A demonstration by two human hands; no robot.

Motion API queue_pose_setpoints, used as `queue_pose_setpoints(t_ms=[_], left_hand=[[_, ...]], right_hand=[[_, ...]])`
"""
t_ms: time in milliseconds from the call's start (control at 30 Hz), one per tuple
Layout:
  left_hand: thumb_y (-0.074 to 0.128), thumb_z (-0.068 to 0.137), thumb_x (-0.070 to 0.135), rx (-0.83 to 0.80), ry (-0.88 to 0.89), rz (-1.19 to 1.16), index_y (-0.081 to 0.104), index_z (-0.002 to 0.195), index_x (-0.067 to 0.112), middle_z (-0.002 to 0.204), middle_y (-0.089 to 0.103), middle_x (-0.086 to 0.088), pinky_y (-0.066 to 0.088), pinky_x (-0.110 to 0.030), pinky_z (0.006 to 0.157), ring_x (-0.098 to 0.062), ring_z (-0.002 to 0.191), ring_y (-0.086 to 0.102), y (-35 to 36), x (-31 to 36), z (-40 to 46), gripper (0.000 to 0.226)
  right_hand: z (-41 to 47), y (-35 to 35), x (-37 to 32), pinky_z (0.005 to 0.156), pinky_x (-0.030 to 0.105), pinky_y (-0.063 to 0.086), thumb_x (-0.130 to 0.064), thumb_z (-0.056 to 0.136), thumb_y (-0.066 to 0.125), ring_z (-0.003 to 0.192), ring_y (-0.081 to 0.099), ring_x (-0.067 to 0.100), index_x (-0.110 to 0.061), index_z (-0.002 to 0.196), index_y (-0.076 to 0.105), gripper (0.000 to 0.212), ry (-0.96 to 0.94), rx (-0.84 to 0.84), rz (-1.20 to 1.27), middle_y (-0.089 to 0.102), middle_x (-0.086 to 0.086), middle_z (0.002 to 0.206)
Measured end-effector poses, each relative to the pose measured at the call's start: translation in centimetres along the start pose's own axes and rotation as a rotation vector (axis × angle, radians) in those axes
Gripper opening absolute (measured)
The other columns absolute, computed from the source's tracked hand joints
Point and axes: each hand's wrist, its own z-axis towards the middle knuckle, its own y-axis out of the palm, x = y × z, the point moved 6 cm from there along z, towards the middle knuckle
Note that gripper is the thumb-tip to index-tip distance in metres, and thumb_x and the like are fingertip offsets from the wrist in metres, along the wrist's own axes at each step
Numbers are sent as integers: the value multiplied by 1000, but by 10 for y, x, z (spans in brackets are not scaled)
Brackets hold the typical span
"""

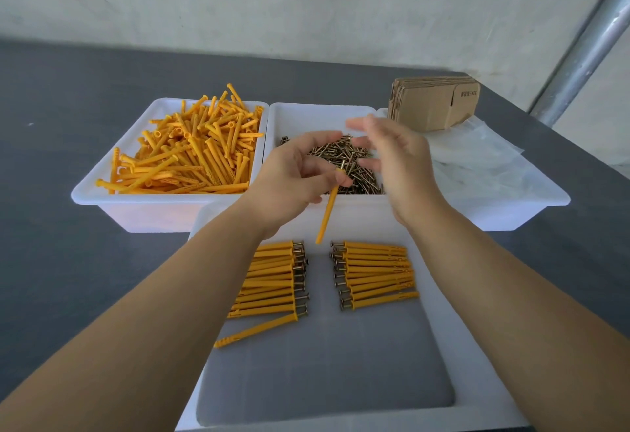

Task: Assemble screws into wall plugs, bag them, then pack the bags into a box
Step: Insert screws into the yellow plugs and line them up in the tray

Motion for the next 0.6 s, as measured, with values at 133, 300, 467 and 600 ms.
queue_pose_setpoints(t_ms=[133,300,467,600], left_hand=[[68,88,-2,-128,38,90,65,113,10,84,74,-10,58,-30,62,-15,73,68,16,5,-5,28],[78,77,-1,-161,103,395,66,78,7,80,70,-1,60,-35,69,-17,75,73,44,1,-9,14],[62,76,0,-228,306,904,60,71,11,80,58,-1,48,-36,63,-21,77,59,81,-3,-14,12],[53,85,2,-262,310,1341,44,79,18,85,44,2,33,-30,56,-22,85,52,96,-18,-14,20]], right_hand=[[4,-26,9,69,24,54,-27,97,53,85,70,10,-22,97,73,20,71,222,59,72,-5,107],[6,-34,16,61,19,51,-22,98,52,76,68,7,-19,95,72,20,90,276,68,72,-4,102],[6,-33,18,61,17,52,-22,95,55,76,69,6,-23,90,72,18,92,259,64,74,-9,98],[5,-31,19,61,18,52,-22,93,57,76,68,5,-24,87,72,17,94,245,32,74,-14,91]])
